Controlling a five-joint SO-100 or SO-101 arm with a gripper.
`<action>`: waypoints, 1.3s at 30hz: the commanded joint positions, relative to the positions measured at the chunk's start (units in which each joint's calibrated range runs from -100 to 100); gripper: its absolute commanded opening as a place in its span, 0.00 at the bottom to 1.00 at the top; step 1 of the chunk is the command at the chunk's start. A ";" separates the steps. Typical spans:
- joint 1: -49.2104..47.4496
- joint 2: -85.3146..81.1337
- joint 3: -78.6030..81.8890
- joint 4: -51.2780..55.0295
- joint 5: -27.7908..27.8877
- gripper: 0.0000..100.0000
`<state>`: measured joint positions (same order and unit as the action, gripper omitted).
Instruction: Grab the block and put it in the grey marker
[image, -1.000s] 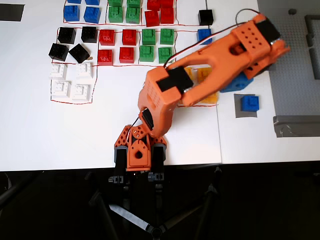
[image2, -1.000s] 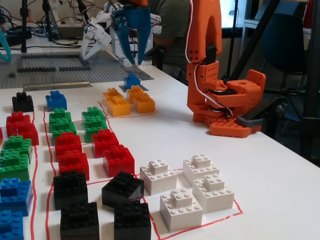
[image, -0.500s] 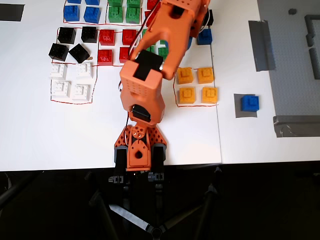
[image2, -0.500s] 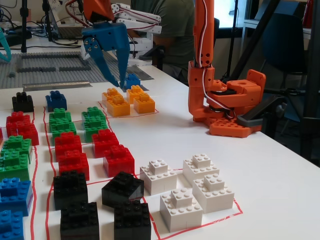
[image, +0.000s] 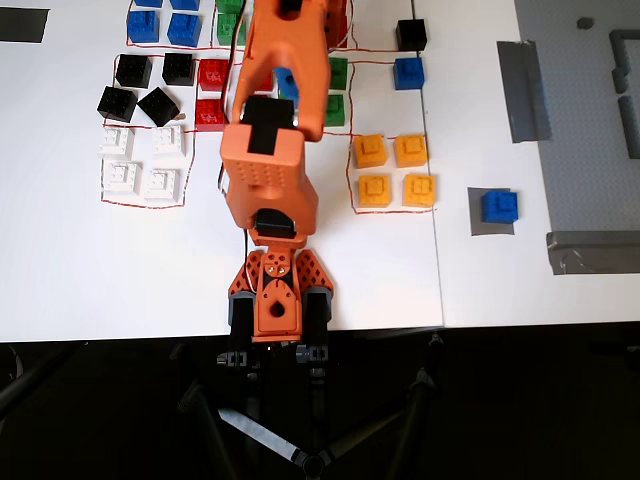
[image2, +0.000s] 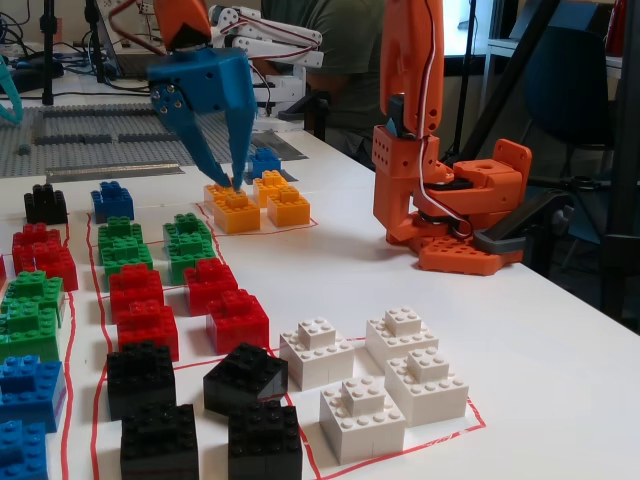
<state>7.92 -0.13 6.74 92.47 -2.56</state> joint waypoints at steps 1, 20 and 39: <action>-2.34 -4.62 -7.43 1.65 -1.81 0.00; -10.75 -2.55 -15.60 4.43 -5.32 0.00; -11.66 -0.91 -15.41 4.51 -5.23 0.00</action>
<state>-2.26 2.05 -4.23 95.92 -7.25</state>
